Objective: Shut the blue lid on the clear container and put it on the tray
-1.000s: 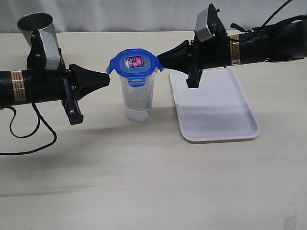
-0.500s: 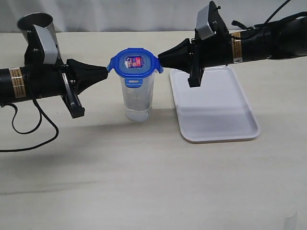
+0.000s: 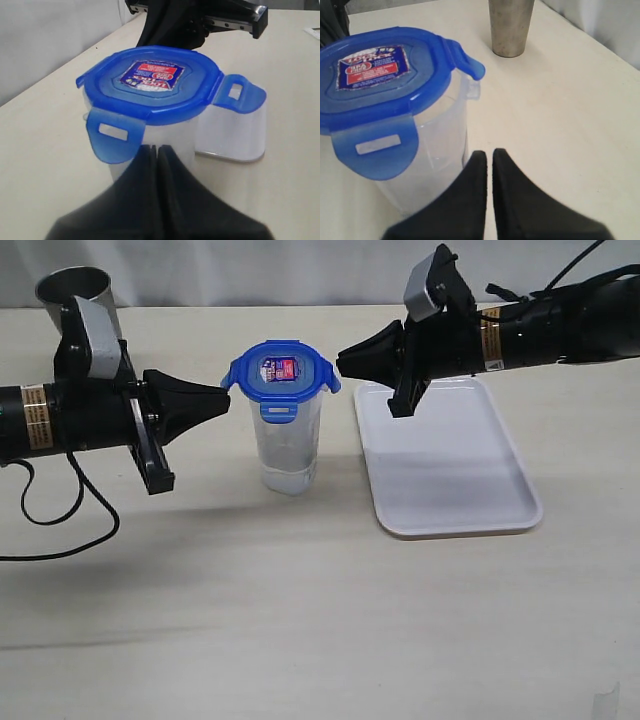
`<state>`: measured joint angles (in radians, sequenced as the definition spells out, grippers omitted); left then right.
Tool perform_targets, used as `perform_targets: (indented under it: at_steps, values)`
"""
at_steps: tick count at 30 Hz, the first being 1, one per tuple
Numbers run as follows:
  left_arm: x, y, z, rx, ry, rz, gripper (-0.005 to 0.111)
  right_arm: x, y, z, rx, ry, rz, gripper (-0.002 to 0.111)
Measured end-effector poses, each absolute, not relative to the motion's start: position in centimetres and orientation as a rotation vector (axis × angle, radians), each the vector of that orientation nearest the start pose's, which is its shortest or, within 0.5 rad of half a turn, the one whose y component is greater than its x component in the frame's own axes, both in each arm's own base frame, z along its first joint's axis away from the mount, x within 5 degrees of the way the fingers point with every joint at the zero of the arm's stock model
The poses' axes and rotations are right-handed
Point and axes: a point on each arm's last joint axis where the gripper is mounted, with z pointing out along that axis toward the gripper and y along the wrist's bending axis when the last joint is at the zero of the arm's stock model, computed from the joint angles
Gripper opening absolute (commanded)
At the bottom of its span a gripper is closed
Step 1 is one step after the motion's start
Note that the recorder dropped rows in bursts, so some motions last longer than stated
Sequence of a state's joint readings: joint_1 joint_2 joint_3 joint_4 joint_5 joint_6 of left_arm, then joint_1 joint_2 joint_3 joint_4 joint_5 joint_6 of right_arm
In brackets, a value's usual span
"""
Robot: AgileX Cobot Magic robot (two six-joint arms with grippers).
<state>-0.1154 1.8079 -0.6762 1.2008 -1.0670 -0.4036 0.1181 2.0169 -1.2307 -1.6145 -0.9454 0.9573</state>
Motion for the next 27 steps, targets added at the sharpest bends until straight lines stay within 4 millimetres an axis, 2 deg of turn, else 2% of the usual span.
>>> perform_targets:
  at_steps: [11,27]
  values:
    - [28.36,-10.94,16.17,1.086,1.518,-0.743,0.0,39.13,12.07,18.13,-1.168,1.683,0.752,0.004]
    - [28.92,-10.73,16.46,1.022,1.511,-0.698,0.0,39.23,12.08,18.24,-1.146,1.682,0.756,0.004]
